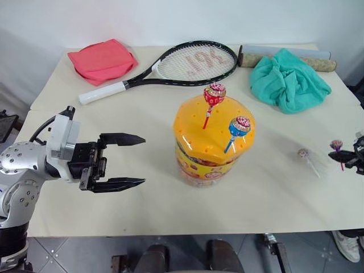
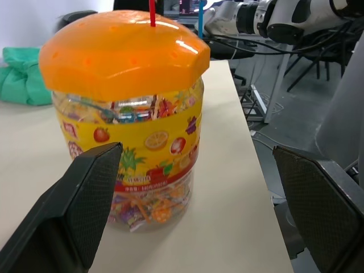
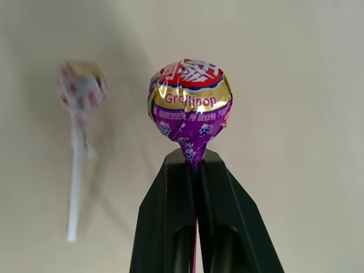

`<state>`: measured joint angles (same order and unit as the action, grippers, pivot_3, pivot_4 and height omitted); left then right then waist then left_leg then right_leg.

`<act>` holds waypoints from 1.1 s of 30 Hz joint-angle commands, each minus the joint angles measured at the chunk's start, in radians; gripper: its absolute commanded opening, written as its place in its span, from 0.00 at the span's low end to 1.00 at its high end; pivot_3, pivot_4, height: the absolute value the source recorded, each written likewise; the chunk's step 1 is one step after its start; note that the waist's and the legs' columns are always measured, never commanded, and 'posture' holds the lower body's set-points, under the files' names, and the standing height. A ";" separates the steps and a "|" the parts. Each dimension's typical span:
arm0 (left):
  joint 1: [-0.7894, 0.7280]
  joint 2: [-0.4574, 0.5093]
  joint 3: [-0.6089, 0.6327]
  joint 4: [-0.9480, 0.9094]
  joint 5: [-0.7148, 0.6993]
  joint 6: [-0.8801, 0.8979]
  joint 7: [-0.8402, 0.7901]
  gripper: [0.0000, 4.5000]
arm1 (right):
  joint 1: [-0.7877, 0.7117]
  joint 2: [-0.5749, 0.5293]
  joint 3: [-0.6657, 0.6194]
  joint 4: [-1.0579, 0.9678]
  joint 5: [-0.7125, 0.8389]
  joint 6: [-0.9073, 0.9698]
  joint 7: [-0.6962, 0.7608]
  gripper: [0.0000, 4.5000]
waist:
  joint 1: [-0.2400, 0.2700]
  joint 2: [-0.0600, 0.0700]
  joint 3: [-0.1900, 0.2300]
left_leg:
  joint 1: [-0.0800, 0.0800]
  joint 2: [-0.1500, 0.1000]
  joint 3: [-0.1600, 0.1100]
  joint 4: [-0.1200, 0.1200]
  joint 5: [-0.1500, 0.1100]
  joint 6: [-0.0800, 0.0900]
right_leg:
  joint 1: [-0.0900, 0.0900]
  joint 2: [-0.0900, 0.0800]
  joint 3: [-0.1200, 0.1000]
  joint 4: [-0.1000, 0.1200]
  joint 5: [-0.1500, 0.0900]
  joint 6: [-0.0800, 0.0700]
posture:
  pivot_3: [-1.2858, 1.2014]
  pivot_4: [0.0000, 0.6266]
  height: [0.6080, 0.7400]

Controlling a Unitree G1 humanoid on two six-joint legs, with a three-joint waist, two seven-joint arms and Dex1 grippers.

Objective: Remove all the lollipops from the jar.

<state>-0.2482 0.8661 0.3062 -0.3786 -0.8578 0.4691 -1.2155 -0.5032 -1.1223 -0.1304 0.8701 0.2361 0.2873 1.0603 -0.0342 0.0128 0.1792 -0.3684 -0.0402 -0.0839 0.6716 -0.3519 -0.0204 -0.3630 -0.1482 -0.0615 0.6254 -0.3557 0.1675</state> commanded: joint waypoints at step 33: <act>-0.118 0.006 0.020 0.187 -0.022 0.052 -0.071 1.00 | 0.352 0.276 -0.389 -1.496 0.829 0.279 -0.028 0.99 | 0.053 0.001 0.001 | -0.002 -0.002 -0.011 0.009 -0.001 0.000 | 0.004 0.000 -0.001 0.000 0.001 0.002 | 0.52 0.24 1.00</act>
<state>-0.3475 0.8694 0.3254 -0.1859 -0.8799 0.5233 -1.2786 -0.1391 -0.8542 -0.5248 -0.5814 1.0409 0.5876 1.0641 0.0188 0.0134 0.1798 -0.3701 -0.0423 -0.0958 0.6801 -0.3525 -0.0201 -0.3590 -0.1481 -0.0625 0.6258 -0.3544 0.1699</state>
